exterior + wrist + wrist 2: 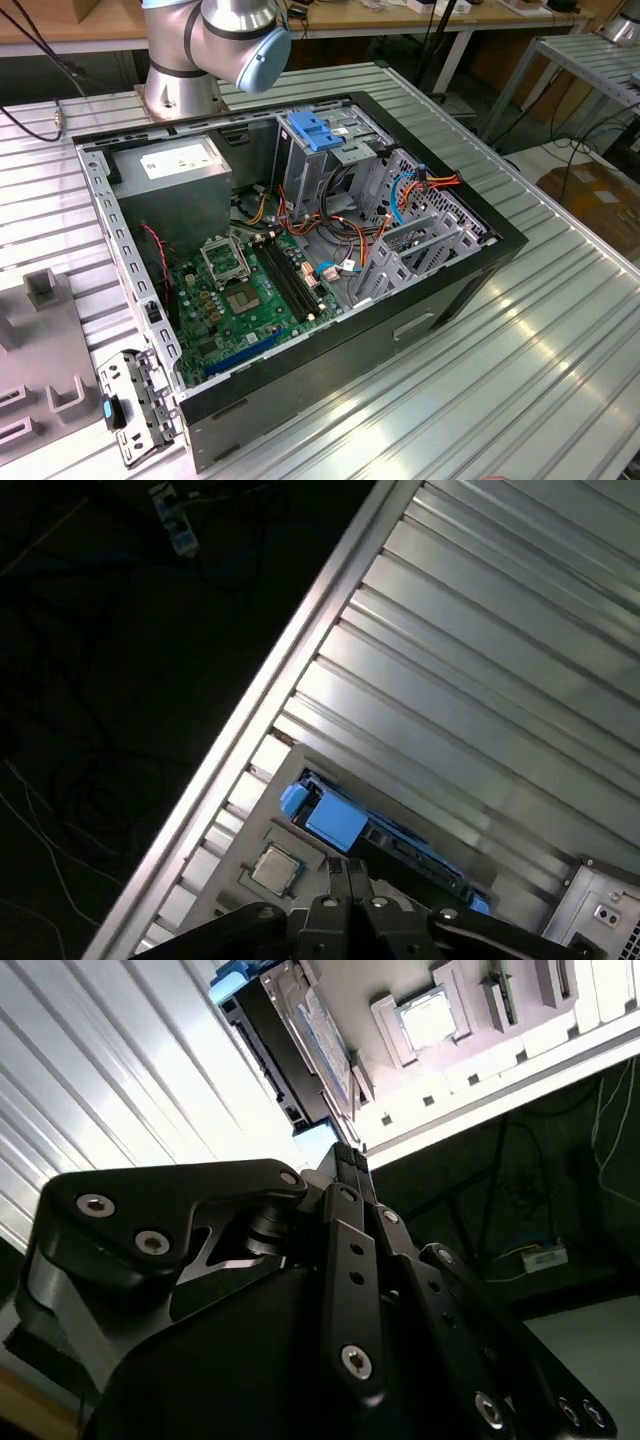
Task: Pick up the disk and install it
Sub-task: 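Pick up the disk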
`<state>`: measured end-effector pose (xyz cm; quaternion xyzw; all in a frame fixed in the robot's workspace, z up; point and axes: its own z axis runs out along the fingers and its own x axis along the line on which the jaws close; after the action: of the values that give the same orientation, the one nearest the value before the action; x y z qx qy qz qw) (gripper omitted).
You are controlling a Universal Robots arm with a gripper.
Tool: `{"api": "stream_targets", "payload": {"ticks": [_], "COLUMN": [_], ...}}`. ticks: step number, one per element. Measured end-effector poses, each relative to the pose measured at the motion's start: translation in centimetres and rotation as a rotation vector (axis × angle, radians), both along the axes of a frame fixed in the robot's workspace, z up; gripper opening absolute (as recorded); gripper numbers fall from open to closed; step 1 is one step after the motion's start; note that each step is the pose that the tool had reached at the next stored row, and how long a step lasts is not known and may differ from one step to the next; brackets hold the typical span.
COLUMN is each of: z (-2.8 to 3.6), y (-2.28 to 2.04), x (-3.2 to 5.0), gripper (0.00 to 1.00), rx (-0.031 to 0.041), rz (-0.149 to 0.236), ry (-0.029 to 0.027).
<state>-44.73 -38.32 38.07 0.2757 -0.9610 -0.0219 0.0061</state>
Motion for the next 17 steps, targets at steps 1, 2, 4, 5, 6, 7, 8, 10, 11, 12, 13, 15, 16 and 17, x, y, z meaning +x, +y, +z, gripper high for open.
{"api": "stream_targets", "payload": {"ticks": [1,2,4,5,6,7,8,10,11,12,13,15,16,17], "z": [-0.02,-0.03,-0.07,-0.08,-0.09,-0.1,-0.11,-0.14,-0.15,-0.14,-0.15,-0.16,-0.18,-0.18], "y": [0.0,0.0,0.0,0.0,0.0,0.0,0.0,0.0,0.0,0.02,0.05,0.14,0.2,0.26], "x": [0.0,0.0,0.0,0.0,0.0,0.0,0.0,0.0,0.0,0.0,0.0,0.0,0.0,0.0], "gripper": [0.11,0.11,0.11,0.11,0.11,0.11,0.11,0.11,0.11,0.11,0.11,0.11,0.11,0.11], "rx": [-0.0002,-0.0004,-0.0004,-0.0005,-0.0005,-0.0005,-0.0005,-0.0005,-0.0006,-0.0005,-0.0006,-0.0009,-0.001,-0.0012], "rz": [0.037,0.067,0.152,0.183,0.214,0.242,0.257,0.32,0.342,0.367,0.395,0.427,0.44,0.453], "ry": [0.0,0.0,0.0,0.0,0.0,0.0,0.0,-0.0001,0.0,-0.0001,0.0,0.0001,0.0,0.0001]}}
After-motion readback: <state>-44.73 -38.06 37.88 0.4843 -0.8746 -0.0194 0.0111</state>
